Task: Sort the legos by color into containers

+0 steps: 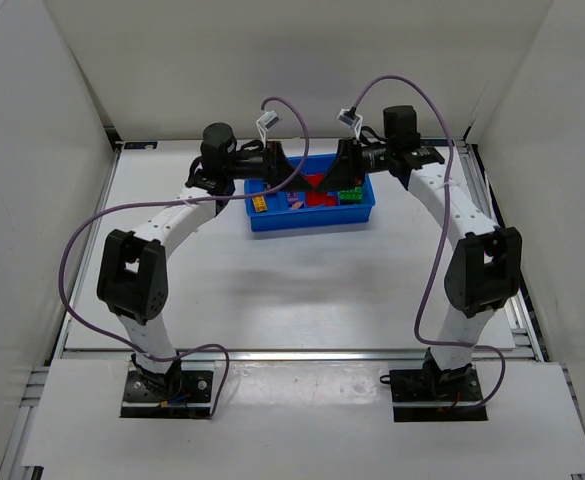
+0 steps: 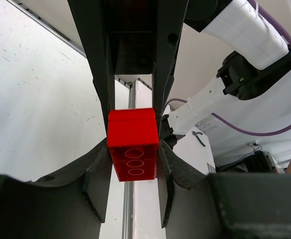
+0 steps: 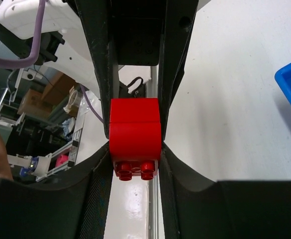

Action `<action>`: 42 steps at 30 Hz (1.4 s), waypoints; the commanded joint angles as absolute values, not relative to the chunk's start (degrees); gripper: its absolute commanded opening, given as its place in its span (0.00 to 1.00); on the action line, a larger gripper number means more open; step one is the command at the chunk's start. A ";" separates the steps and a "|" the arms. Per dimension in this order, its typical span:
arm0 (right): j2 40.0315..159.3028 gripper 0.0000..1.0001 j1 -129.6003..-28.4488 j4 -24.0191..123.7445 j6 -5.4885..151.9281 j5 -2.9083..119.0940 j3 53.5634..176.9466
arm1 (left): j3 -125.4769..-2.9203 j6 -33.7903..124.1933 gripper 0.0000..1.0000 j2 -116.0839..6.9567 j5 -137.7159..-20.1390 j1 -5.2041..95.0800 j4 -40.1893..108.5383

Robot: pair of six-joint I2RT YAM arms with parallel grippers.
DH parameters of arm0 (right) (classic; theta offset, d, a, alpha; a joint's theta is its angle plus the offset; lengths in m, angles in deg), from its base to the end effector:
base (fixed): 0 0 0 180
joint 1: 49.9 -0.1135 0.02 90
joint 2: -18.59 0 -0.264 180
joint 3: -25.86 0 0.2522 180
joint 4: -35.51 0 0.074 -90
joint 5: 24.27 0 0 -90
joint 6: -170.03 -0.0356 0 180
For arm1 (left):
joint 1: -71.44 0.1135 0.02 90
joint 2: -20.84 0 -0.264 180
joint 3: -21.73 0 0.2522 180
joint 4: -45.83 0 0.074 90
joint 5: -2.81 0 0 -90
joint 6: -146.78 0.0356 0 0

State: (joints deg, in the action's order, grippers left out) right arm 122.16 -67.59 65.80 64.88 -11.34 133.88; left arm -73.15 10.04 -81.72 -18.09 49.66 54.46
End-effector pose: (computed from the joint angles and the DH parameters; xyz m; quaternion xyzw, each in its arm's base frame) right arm 0.3774 0.1568 0.3540 -0.3455 0.6553 0.6238 0.2493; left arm 0.3721 -0.1845 0.3389 0.2700 0.6513 -0.6592 0.2614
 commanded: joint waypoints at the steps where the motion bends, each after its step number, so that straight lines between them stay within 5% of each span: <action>1: 119.40 0.02 -67.83 67.72 68.52 -14.25 133.31 | -71.66 11.51 0.10 -78.13 -23.29 51.66 55.36; 13: 119.13 0.01 -57.37 70.96 70.44 -9.95 132.96 | -69.80 21.08 0.10 -73.38 -33.28 60.01 42.91; 18: 118.96 0.00 -62.02 81.68 86.33 11.90 137.70 | -82.71 42.87 0.10 -77.23 -52.62 56.42 12.52; 23: 114.66 0.00 -70.88 71.69 94.00 32.14 130.51 | -91.59 42.90 0.10 -82.68 -59.32 54.21 8.44; 33: 118.07 0.00 -74.77 61.49 97.87 50.87 126.28 | -105.49 41.05 0.10 -97.45 -52.48 53.24 7.90; 42: 124.66 0.00 -74.07 58.14 97.97 52.90 128.12 | -111.29 39.64 0.10 -103.52 -48.43 53.16 11.06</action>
